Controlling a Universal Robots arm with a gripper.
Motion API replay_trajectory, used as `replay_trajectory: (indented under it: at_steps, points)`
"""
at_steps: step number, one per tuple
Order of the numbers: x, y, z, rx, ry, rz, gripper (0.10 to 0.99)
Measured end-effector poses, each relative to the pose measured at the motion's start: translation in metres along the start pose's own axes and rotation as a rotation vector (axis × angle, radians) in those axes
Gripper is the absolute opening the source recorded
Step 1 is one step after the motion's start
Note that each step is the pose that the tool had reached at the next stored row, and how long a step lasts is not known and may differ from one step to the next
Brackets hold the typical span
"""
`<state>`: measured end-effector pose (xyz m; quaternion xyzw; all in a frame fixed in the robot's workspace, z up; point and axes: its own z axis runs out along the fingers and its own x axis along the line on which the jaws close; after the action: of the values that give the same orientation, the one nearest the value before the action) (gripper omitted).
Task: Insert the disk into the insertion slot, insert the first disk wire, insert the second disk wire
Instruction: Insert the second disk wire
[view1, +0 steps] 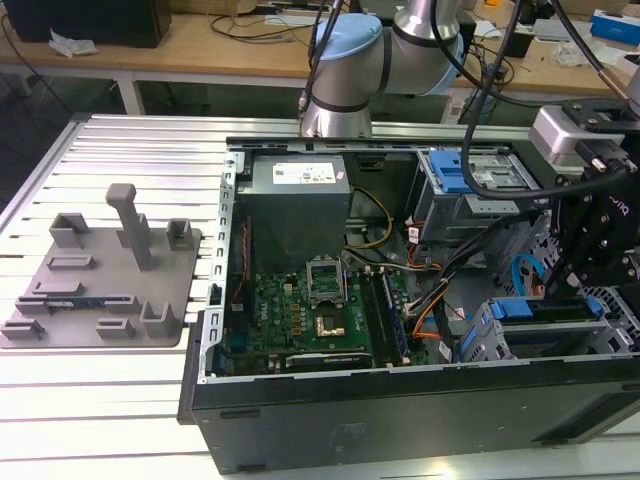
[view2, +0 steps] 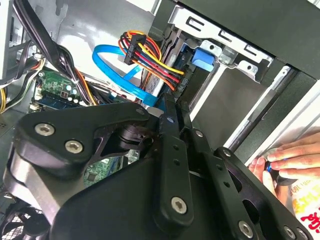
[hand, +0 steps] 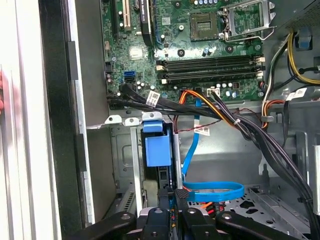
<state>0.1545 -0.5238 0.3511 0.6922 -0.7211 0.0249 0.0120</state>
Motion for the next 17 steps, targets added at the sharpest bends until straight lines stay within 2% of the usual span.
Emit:
replay_trajectory:
  at_steps: [17]
  points:
    - [-0.0001,-0.0013,0.0056,0.001,-0.0003,-0.014,0.161]
